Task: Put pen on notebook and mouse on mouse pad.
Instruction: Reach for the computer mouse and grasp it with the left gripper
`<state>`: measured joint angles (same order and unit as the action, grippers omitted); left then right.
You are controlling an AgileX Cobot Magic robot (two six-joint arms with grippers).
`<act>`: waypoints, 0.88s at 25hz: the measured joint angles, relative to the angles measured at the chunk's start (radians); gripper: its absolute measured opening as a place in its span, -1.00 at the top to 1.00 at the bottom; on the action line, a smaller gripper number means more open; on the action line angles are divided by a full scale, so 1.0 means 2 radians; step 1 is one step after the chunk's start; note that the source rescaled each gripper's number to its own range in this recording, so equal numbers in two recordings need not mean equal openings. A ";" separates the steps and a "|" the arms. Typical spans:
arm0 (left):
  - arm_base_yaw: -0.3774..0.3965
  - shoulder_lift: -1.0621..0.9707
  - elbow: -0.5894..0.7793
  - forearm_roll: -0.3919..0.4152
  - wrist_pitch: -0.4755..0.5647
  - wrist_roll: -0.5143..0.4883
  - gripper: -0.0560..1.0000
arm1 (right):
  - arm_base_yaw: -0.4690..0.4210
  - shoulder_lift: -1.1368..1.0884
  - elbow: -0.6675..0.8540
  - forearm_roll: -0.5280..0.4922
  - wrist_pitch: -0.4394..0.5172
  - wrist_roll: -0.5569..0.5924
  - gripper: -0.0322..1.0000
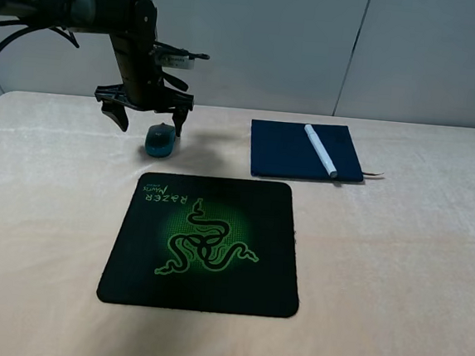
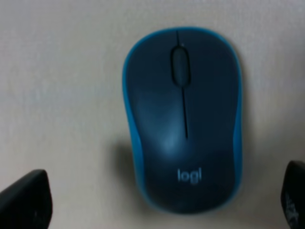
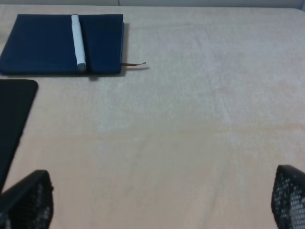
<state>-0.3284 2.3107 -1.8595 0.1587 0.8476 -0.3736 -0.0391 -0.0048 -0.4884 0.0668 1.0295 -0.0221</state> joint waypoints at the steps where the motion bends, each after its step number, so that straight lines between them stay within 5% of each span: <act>1: 0.000 0.004 -0.001 0.000 -0.003 0.000 -0.84 | 0.000 0.000 0.000 0.000 0.000 0.000 -1.00; 22: 0.019 0.044 -0.006 -0.005 -0.038 0.000 -0.84 | 0.000 0.000 0.000 0.000 0.000 0.000 -1.00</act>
<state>-0.2900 2.3991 -1.8712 0.1480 0.7721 -0.3745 -0.0391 -0.0048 -0.4884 0.0668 1.0295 -0.0221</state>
